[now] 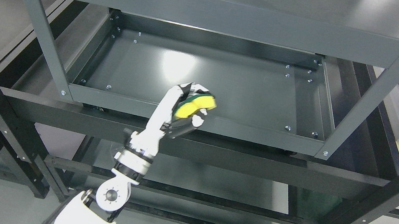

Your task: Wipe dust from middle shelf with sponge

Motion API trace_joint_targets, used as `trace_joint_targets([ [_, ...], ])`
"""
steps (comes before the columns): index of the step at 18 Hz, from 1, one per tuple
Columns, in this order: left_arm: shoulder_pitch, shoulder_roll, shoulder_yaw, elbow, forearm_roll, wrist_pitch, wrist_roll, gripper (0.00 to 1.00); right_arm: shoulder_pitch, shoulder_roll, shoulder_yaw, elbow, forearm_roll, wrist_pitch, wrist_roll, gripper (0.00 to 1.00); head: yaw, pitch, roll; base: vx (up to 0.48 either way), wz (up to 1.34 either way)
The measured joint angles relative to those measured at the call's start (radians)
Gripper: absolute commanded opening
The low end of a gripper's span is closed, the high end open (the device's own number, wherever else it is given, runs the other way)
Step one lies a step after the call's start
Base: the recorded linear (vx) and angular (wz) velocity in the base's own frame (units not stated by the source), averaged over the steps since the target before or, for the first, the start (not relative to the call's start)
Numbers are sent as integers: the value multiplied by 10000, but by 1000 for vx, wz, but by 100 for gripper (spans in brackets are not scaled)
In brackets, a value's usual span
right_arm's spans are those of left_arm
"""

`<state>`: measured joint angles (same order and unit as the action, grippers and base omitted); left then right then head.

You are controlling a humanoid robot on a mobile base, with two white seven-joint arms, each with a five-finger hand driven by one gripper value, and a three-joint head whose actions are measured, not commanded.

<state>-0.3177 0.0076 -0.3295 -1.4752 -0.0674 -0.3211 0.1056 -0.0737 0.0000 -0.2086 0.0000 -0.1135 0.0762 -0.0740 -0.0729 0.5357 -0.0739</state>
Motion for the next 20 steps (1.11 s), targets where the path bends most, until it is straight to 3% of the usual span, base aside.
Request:
trace_joint_targets([
  [8,2040,-43,1874,-1201,1510,-496,-90,2,0,0,0,0,0,0,0,100,0,0,0,0,0],
  [20,2596,-65,3527,-1986,2069,-553,-105,2,0,0,0,0,0,0,0,100,0,0,0,0,0],
])
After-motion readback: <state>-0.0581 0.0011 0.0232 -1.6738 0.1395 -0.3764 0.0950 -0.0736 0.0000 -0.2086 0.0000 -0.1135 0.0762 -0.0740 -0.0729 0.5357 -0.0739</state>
